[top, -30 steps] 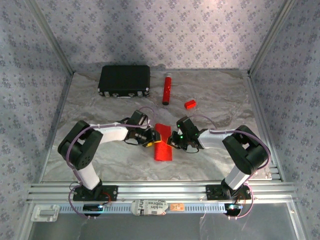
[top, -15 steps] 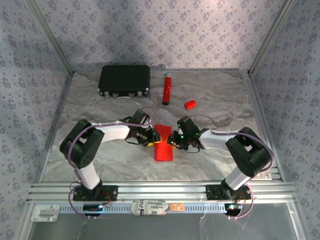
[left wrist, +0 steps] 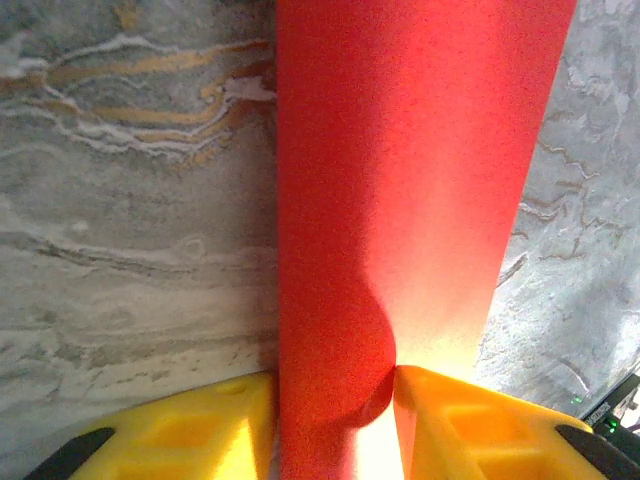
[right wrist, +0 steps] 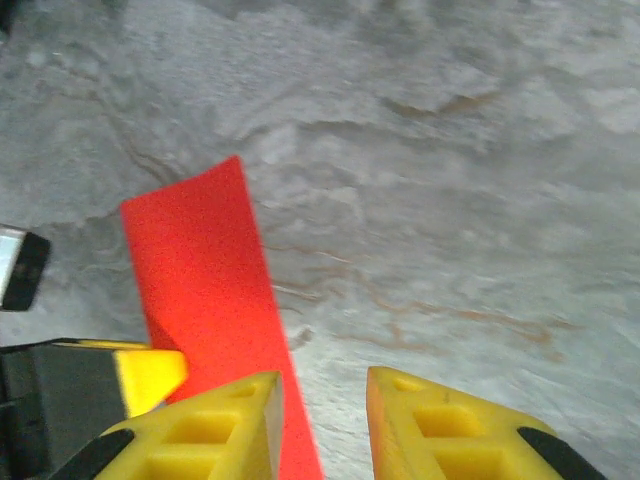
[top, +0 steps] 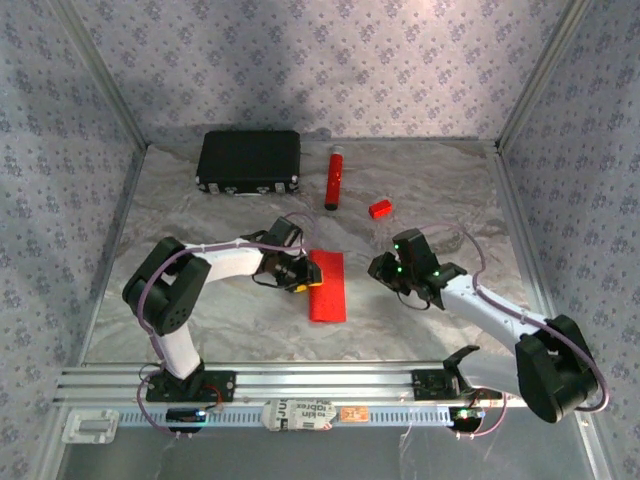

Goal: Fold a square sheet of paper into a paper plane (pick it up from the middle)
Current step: First fold the square sheet of paper in half at the center of the table.

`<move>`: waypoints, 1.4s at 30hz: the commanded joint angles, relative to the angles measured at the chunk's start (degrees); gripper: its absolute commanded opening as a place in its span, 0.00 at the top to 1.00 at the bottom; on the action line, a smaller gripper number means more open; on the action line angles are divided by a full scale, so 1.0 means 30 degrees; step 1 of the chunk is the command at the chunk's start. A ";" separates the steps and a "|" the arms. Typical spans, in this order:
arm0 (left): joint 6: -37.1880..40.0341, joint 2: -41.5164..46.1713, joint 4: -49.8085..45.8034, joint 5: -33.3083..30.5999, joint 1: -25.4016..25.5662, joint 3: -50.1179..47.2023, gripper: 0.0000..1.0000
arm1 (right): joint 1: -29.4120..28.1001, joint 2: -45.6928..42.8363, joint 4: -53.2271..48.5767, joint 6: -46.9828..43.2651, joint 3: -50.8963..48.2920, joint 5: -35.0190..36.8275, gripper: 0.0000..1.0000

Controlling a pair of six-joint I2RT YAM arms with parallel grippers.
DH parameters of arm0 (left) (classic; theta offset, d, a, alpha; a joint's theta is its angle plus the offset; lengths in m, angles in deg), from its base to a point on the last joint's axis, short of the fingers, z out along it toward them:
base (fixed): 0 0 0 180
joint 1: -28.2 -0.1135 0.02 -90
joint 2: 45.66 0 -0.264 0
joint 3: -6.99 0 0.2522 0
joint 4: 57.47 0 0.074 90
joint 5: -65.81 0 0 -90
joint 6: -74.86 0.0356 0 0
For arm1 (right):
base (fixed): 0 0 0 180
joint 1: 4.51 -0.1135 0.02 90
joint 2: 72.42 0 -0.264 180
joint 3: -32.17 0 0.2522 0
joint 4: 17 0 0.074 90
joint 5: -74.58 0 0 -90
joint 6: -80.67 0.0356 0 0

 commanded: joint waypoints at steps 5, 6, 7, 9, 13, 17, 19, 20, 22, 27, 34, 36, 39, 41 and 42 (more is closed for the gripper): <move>0.0767 -0.1134 -0.2892 -0.2298 0.0147 0.0583 0.64 | 0.0127 -0.1121 -0.1064 0.0430 -0.0846 0.0499 0.70; 0.0775 -0.1164 -0.3008 -0.2413 0.0155 0.0657 0.65 | 0.0127 -0.1210 -0.1093 0.0439 -0.0882 0.0502 0.70; 0.0788 -0.1164 -0.3040 -0.2490 0.0157 0.0661 0.66 | 0.0129 -0.1275 -0.1123 0.0443 -0.0901 0.0527 0.70; 0.0755 -0.1120 -0.3013 -0.2557 0.0150 0.0596 0.67 | 0.0127 -0.1399 -0.1152 0.0423 -0.0997 0.0603 0.70; 0.0654 -0.0988 -0.2823 -0.2526 0.0160 0.0528 0.68 | 0.0164 -0.1488 -0.1137 0.0430 -0.1067 0.0568 0.69; 0.0724 -0.0937 -0.2890 -0.2548 0.0150 0.0601 0.68 | 0.0157 -0.1446 -0.1057 0.0485 -0.1174 0.0487 0.69; 0.0703 -0.0829 -0.3004 -0.2698 0.0169 0.0632 0.68 | 0.0157 -0.1486 -0.1019 0.0532 -0.1231 0.0472 0.69; 0.0714 -0.0734 -0.3006 -0.2797 0.0156 0.0588 0.68 | 0.0157 -0.1489 -0.0974 0.0546 -0.1256 0.0421 0.69; 0.0676 -0.0514 -0.3165 -0.3143 0.0167 0.0571 0.68 | 0.0157 -0.1489 -0.0908 0.0538 -0.1298 0.0341 0.69; 0.0884 -0.0003 -0.3535 -0.3863 0.0172 0.0595 0.62 | 0.0157 -0.1489 -0.0839 0.0517 -0.1351 0.0208 0.69; 0.0831 -0.0384 -0.3439 -0.3730 0.0171 0.0705 0.61 | 0.0157 -0.1404 -0.0700 0.0508 -0.1352 0.0006 0.68; 0.0711 -0.0544 -0.3380 -0.3703 0.0148 0.0768 0.61 | 0.0132 -0.1428 -0.0755 0.0486 -0.1355 -0.0021 0.68; 0.0610 -0.0775 -0.3490 -0.3919 0.0161 0.0836 0.61 | 0.0127 -0.1431 -0.0802 0.0488 -0.1351 -0.0055 0.68; 0.0551 -0.0978 -0.3561 -0.3945 0.0145 0.0910 0.62 | 0.0127 -0.1438 -0.0833 0.0469 -0.1351 -0.0088 0.68; 0.0485 -0.1066 -0.3639 -0.4017 0.0171 0.0951 0.63 | 0.0127 -0.1431 -0.0869 0.0451 -0.1327 -0.0088 0.68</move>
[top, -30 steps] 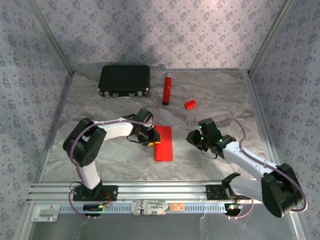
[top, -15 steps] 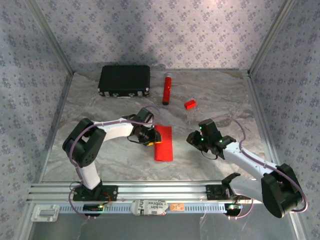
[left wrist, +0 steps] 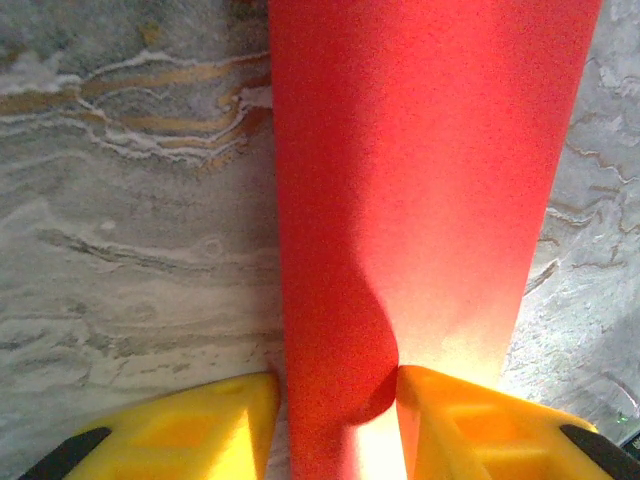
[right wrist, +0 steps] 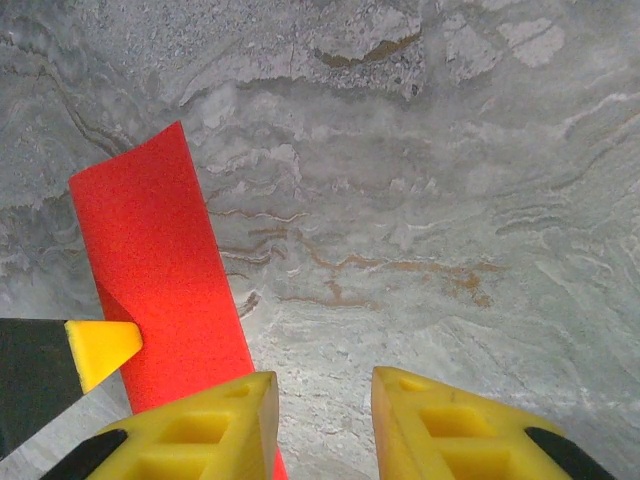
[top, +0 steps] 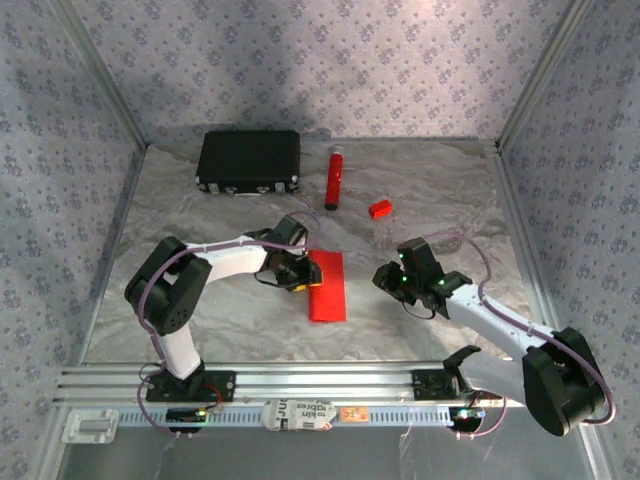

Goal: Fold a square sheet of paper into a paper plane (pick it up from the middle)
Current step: First fold the square sheet of paper in half at the center of the table.

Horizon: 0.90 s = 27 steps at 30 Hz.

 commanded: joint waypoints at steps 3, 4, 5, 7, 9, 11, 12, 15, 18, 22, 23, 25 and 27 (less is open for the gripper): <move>-0.0045 -0.1065 -0.1887 -0.2401 -0.0277 -0.0060 0.65 | 0.0069 -0.0236 -0.0301 0.0296 -0.0220 -0.0073 0.68; -0.0045 -0.1091 -0.1888 -0.2423 -0.0267 -0.0066 0.64 | 0.0076 -0.0257 -0.0299 0.0284 -0.0204 -0.0064 0.68; -0.0042 -0.1126 -0.1888 -0.2437 -0.0267 -0.0073 0.65 | 0.0076 -0.0259 -0.0305 0.0269 -0.0195 -0.0062 0.68; -0.0032 -0.1215 -0.1902 -0.2434 -0.0291 -0.0044 0.65 | 0.0076 -0.0253 -0.0299 0.0276 -0.0197 -0.0041 0.68; -0.0074 -0.1296 -0.1891 -0.2463 -0.0288 -0.0053 0.64 | 0.0076 -0.0258 -0.0303 0.0277 -0.0196 -0.0047 0.68; -0.0050 -0.1387 -0.1858 -0.2419 -0.0271 0.0021 0.63 | 0.0062 -0.0258 -0.0284 0.0264 -0.0221 -0.0033 0.68; 0.0015 -0.1456 -0.1909 -0.2404 -0.0282 0.0069 0.62 | 0.0076 -0.0253 -0.0298 0.0255 -0.0222 -0.0033 0.68; 0.0164 -0.1704 -0.2182 -0.2515 -0.0236 0.0277 0.62 | 0.0077 -0.0265 -0.0287 0.0269 -0.0297 -0.0041 0.68; 0.0370 -0.1958 -0.2569 -0.2756 -0.0162 0.0577 0.61 | 0.0076 -0.0287 -0.0327 0.0233 -0.0325 -0.0048 0.67; 0.0505 -0.2200 -0.2908 -0.3037 -0.0057 0.0881 0.60 | 0.0076 -0.0265 -0.0341 0.0251 -0.0339 -0.0033 0.67; 0.0541 -0.2244 -0.3012 -0.3103 -0.0043 0.0988 0.60 | 0.0076 -0.0258 -0.0350 0.0226 -0.0339 -0.0033 0.67; 0.0646 -0.2392 -0.3077 -0.3086 0.0042 0.1125 0.59 | 0.0076 -0.0258 -0.0342 0.0225 -0.0341 -0.0017 0.67; 0.0749 -0.2541 -0.3199 -0.3105 0.0076 0.1290 0.59 | 0.0076 -0.0258 -0.0342 0.0211 -0.0327 -0.0032 0.67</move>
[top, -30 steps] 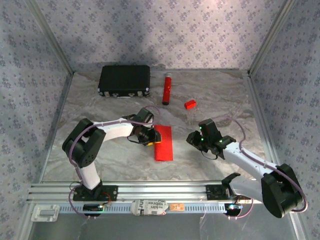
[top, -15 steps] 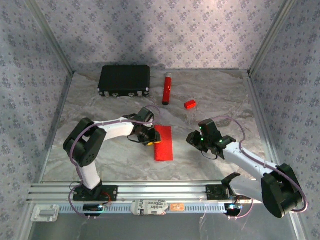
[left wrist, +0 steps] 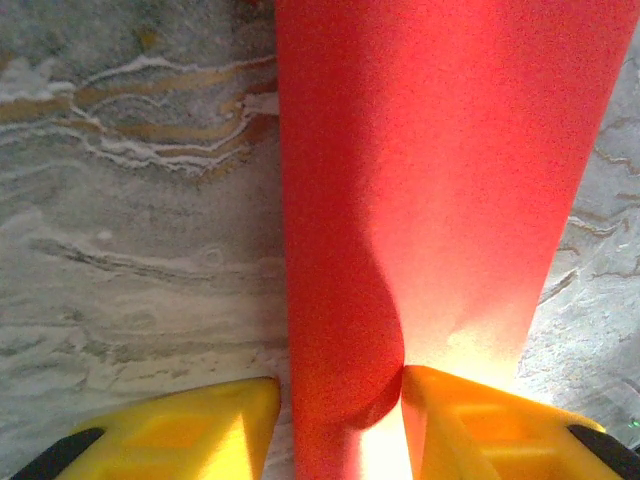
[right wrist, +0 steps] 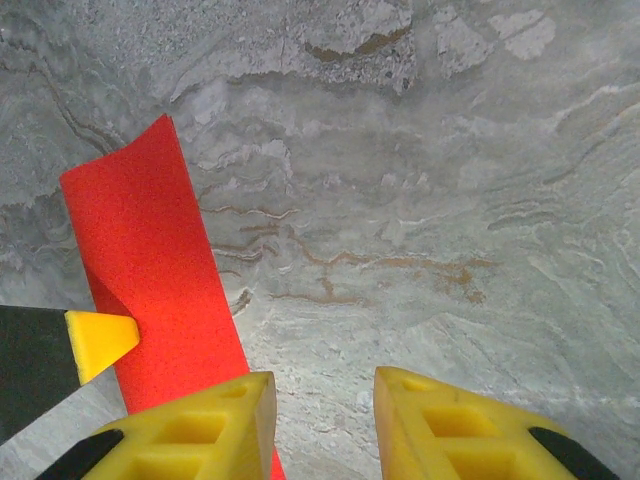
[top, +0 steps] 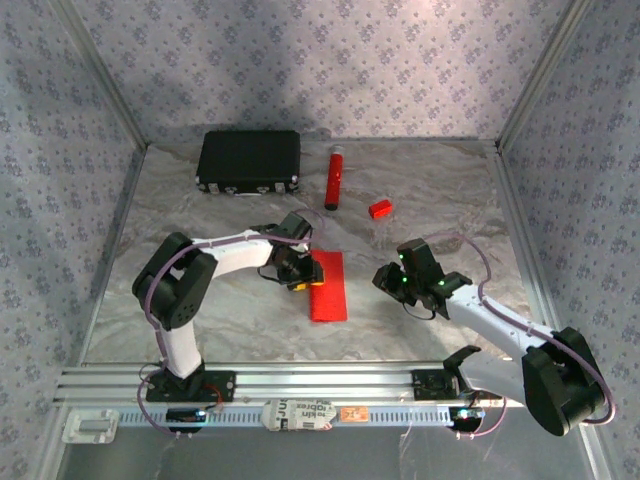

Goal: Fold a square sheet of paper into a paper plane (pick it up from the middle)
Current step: First fold the square sheet of paper in half at the center of the table.

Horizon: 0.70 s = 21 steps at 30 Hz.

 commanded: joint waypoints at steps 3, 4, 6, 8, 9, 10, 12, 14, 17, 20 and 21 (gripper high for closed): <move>0.0656 -0.1711 -0.1259 -0.2908 0.0008 -0.0233 0.59 | 0.0080 -0.0243 -0.0352 0.0205 -0.0215 -0.0037 0.67; 0.0698 -0.1752 -0.1289 -0.2911 0.0022 -0.0198 0.59 | 0.0076 -0.0258 -0.0381 0.0218 -0.0215 -0.0033 0.67; 0.0800 -0.1785 -0.1374 -0.3022 0.0062 -0.0182 0.59 | 0.0084 -0.0289 -0.0410 0.0232 -0.0242 -0.0018 0.67; 0.0853 -0.1847 -0.1433 -0.3060 0.0075 -0.0151 0.59 | 0.0078 -0.0317 -0.0384 0.0242 -0.0310 -0.0004 0.67; 0.0891 -0.1871 -0.1460 -0.3058 0.0095 -0.0124 0.59 | 0.0062 -0.0317 -0.0394 0.0255 -0.0304 -0.0004 0.67; 0.0941 -0.1902 -0.1537 -0.3171 0.0083 -0.0084 0.59 | 0.0076 -0.0317 -0.0382 0.0220 -0.0311 -0.0006 0.67; 0.1117 -0.1946 -0.1764 -0.3416 0.0129 0.0065 0.59 | 0.0077 -0.0317 -0.0422 0.0228 -0.0289 -0.0004 0.67; 0.1235 -0.2016 -0.1928 -0.3422 0.0126 0.0195 0.60 | 0.0076 -0.0317 -0.0407 0.0207 -0.0299 -0.0004 0.67; 0.1228 -0.2105 -0.1978 -0.3425 0.0126 0.0272 0.60 | 0.0078 -0.0317 -0.0388 0.0225 -0.0286 -0.0033 0.67; 0.1138 -0.2129 -0.1876 -0.3383 0.0128 0.0244 0.60 | 0.0072 -0.0345 -0.0436 0.0224 -0.0310 -0.0034 0.67; 0.1126 -0.2135 -0.1847 -0.3337 0.0128 0.0251 0.60 | 0.0075 -0.0348 -0.0408 0.0224 -0.0317 -0.0057 0.67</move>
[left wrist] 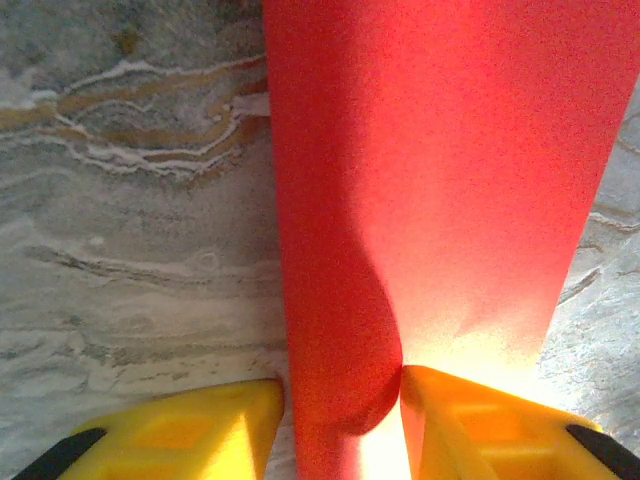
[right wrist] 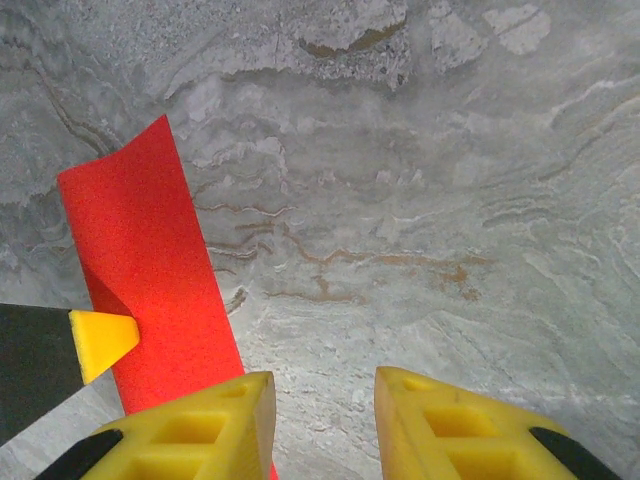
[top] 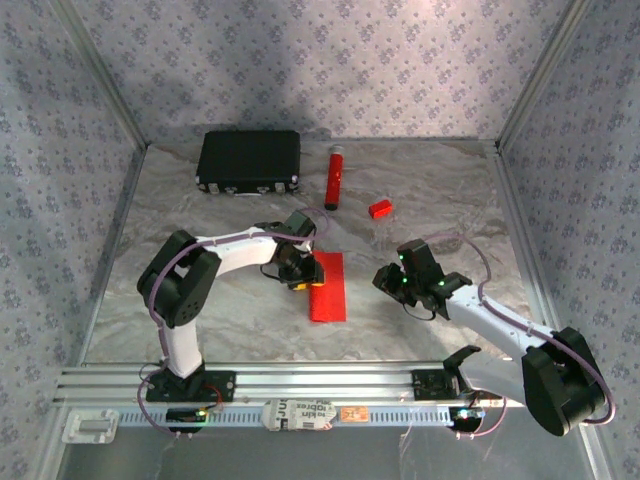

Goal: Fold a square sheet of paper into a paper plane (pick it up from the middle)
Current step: First fold the square sheet of paper in half at the center of the table, then hold the square sheet of paper at the center of the table.

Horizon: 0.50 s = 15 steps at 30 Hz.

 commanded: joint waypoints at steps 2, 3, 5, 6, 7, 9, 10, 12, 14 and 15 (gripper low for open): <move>0.0395 -0.1643 -0.0630 -0.2756 -0.0101 -0.0649 0.60 | 0.0078 -0.0359 -0.0406 0.0229 -0.0223 -0.0033 0.67; 0.0398 -0.1663 -0.0577 -0.2753 -0.0107 -0.0654 0.60 | 0.0076 -0.0361 -0.0426 0.0232 -0.0238 -0.0072 0.67; 0.0338 -0.1618 -0.0550 -0.2727 -0.0108 -0.0705 0.60 | 0.0076 -0.0390 -0.0374 0.0230 -0.0275 -0.0067 0.67; 0.0266 -0.1617 -0.0492 -0.2702 -0.0123 -0.0742 0.60 | 0.0074 -0.0390 -0.0341 0.0233 -0.0290 -0.0070 0.67; 0.0219 -0.1621 -0.0413 -0.2627 -0.0133 -0.0747 0.60 | 0.0073 -0.0390 -0.0328 0.0233 -0.0282 -0.0113 0.67; 0.0161 -0.1634 -0.0336 -0.2566 -0.0132 -0.0763 0.60 | 0.0073 -0.0361 -0.0256 0.0229 -0.0303 -0.0149 0.67; 0.0159 -0.1629 -0.0337 -0.2574 -0.0130 -0.0781 0.60 | 0.0075 -0.0357 -0.0228 0.0200 -0.0311 -0.0201 0.67; 0.0177 -0.1617 -0.0277 -0.2513 -0.0136 -0.0750 0.60 | 0.0076 -0.0331 -0.0179 0.0202 -0.0328 -0.0252 0.67; 0.0093 -0.1626 -0.0140 -0.2315 -0.0201 -0.0814 0.60 | 0.0076 -0.0245 -0.0131 0.0170 -0.0286 -0.0324 0.67; 0.0023 -0.1630 -0.0092 -0.2313 -0.0246 -0.0874 0.60 | 0.0076 -0.0189 -0.0112 0.0174 -0.0306 -0.0326 0.67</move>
